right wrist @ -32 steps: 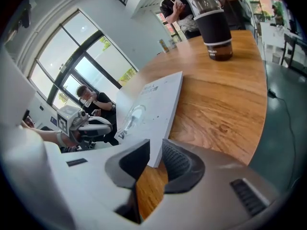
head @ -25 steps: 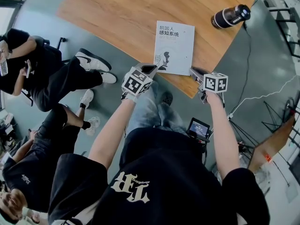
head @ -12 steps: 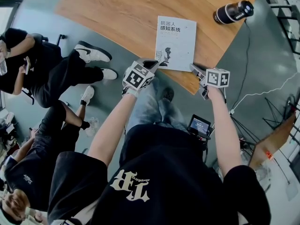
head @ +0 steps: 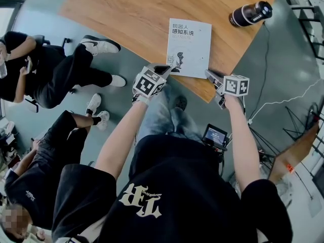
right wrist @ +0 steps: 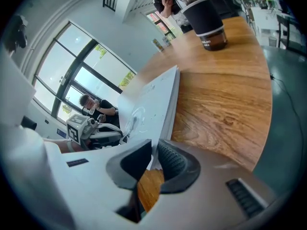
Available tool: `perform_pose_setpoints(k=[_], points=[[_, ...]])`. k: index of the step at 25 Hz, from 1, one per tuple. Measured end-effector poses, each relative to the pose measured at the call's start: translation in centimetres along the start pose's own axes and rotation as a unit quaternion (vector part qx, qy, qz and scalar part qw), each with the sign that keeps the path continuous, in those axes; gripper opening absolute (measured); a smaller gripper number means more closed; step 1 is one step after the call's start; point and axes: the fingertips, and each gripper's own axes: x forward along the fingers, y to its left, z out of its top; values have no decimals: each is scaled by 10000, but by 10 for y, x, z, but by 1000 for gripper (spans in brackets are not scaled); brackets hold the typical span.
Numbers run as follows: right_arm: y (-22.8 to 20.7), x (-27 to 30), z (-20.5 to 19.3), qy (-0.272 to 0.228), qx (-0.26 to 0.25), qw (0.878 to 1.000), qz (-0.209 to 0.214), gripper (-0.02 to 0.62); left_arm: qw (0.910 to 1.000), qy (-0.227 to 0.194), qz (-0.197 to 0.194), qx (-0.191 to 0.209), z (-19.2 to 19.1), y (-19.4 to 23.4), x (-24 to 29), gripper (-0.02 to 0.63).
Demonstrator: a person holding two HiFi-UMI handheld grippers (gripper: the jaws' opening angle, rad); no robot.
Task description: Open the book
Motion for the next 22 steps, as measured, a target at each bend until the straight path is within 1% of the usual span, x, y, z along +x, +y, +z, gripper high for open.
perform_pose_setpoints(k=[3,6,9,12,14,18,22], points=[[7,-6,3,-69,-10,9999,78,24,10000,-7,6,22,1,-1,1,8],[20,-12,8,-194,-10,9995,252,11,10000,4,21,31,2,-2,4,8],[34,-19,13,-289,-174,9986,407,-6,10000,29,40,37,3,-5,5,8],[49,-21,17,-343,-294,9975,550,-9,9997,-10,-3,231,10,-15,4,8],[63,-21,21,-425,-326,9959,728,-9,9992,-160,-110,359,21,-27,3,8],[86,-21,27,-495,-426,9932,967,-9,9961,-642,-392,459,47,-53,-3,8],[110,-20,35,-517,-568,9896,1219,-9,9920,-1010,-460,606,67,-70,-15,8]])
